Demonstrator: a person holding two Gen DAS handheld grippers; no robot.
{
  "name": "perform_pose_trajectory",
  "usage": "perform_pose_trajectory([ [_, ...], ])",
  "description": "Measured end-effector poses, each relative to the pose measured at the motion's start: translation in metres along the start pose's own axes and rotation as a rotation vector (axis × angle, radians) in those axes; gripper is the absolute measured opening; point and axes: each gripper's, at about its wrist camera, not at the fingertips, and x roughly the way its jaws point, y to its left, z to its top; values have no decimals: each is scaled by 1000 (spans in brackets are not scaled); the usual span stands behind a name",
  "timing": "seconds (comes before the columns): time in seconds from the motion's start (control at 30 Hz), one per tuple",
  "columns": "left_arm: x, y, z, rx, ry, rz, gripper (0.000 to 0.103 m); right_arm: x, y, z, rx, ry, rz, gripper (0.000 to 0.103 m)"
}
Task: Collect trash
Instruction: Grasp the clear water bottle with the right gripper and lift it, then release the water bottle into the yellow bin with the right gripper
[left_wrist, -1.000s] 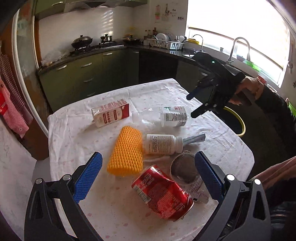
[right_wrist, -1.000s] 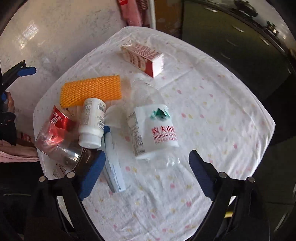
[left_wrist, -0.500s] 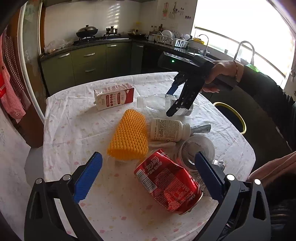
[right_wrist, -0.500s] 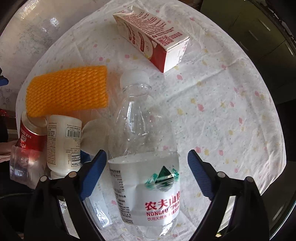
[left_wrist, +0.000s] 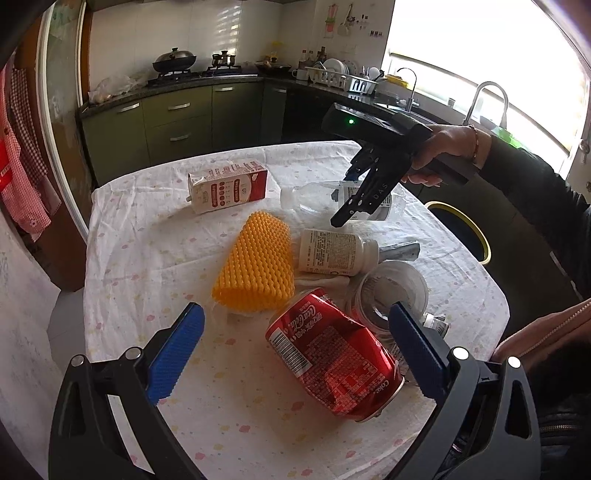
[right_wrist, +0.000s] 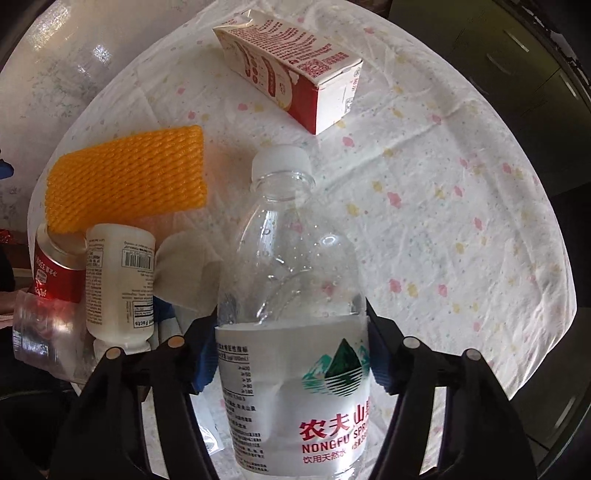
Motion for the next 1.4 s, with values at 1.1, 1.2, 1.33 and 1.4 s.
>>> perform_pose_trajectory([
  [1.1, 4, -85, 19, 159, -1, -71, 98, -56, -90, -340, 621, -48, -152, 62],
  [1.2, 4, -87, 20, 166, 3, -65, 98, -35, -97, -347, 629, 12, -128, 62],
  [1.33, 5, -88, 21, 167, 6, -60, 98, -9, -100, -341, 606, 62, -87, 66],
  [1.4, 5, -88, 21, 170, 10, -59, 98, -11, -104, -339, 618, 43, -111, 70],
])
